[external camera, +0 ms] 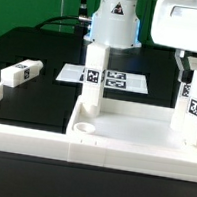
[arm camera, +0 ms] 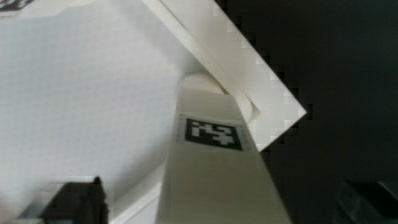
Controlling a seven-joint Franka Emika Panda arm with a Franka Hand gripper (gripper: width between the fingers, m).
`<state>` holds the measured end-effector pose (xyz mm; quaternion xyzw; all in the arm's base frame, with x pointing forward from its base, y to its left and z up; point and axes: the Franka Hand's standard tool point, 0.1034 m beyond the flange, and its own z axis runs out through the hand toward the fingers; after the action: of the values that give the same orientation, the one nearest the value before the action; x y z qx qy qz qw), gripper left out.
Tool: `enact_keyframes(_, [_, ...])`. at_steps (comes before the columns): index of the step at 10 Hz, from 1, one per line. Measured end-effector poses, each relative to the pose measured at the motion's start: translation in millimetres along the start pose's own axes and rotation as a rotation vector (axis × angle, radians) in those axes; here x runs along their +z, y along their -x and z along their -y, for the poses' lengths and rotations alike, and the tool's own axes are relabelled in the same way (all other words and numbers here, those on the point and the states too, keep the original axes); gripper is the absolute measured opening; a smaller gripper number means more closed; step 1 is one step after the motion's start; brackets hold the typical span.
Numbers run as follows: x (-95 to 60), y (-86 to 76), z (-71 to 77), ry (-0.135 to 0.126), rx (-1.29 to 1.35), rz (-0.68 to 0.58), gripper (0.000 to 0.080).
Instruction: Assemble desk
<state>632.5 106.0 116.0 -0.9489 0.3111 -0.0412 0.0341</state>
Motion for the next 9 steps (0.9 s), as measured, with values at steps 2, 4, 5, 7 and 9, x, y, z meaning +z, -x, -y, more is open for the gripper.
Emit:
enact_keyframes(2, [0.3,0.4,-0.4,0.018,-0.193,-0.010,0.0649])
enact_keyframes(4, [0.3,2.9,2.3,0.034,-0.381,-0.019,0.0649])
enact_keyframes(5, [0.1,0.9,0.5,0.035,-0.481,-0.018,0.0649])
enact_keyframes(7, [0.0,0.0,-0.5,0.044,-0.637,-0.018,0.0649])
enact_keyframes(9, [0.0,-0.2,-0.6,0.055,-0.790,-0.019,0.0649])
